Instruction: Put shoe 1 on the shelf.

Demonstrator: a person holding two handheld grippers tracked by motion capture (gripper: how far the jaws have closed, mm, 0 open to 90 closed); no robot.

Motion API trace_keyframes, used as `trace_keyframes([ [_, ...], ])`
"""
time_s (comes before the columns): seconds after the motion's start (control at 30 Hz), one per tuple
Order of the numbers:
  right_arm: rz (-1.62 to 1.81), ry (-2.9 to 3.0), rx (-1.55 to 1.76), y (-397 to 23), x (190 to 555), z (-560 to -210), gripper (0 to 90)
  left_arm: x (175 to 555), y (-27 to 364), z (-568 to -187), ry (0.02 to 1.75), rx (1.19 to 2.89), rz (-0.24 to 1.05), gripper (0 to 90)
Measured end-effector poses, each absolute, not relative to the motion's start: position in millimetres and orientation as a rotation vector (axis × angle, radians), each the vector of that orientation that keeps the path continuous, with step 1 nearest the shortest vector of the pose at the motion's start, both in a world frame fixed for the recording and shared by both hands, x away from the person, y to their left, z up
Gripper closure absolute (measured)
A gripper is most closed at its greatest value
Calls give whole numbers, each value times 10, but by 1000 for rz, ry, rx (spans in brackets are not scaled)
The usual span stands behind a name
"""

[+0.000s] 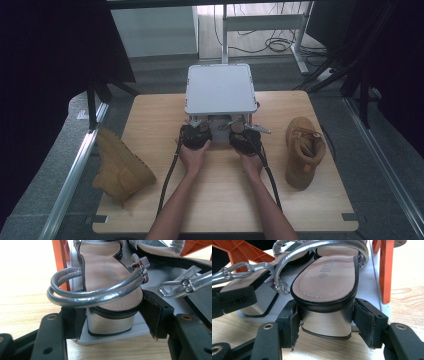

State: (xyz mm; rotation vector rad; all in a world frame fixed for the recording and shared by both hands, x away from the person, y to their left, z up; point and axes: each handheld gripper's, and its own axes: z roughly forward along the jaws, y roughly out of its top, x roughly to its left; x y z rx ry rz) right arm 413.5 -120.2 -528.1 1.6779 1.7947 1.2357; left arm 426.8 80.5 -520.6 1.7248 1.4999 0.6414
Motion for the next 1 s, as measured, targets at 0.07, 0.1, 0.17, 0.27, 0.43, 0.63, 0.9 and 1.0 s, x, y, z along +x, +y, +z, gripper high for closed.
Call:
trace_keyframes([
  [0.07, 1222, 1804, 1665, -1177, 4154, -5283, 397, 4267, 805, -5207, 1500, 1725, 642, 391],
  [0.1, 1210, 1802, 1659, -1162, 4164, -5280, 397, 4267, 806, -5206, 1500, 1726, 641, 392],
  [0.17, 1197, 1805, 1644, -1146, 4188, -5276, 397, 4268, 808, -5206, 1500, 1725, 639, 391],
  [0.27, 1194, 1809, 1650, -1130, 4226, -5279, 396, 4268, 807, -5207, 1499, 1726, 641, 391],
  [0.43, 1191, 1812, 1641, -1110, 4265, -5303, 393, 4268, 811, -5207, 1497, 1728, 639, 392],
  [0.63, 1155, 1835, 1601, -1056, 4300, -5355, 386, 4269, 818, -5207, 1494, 1732, 636, 392],
  [0.9, 1156, 1851, 1599, -1069, 4286, -5373, 378, 4267, 815, -5208, 1492, 1734, 640, 392],
  [1.0, 1178, 1857, 1603, -1091, 4272, -5377, 375, 4266, 812, -5210, 1492, 1733, 640, 391],
])
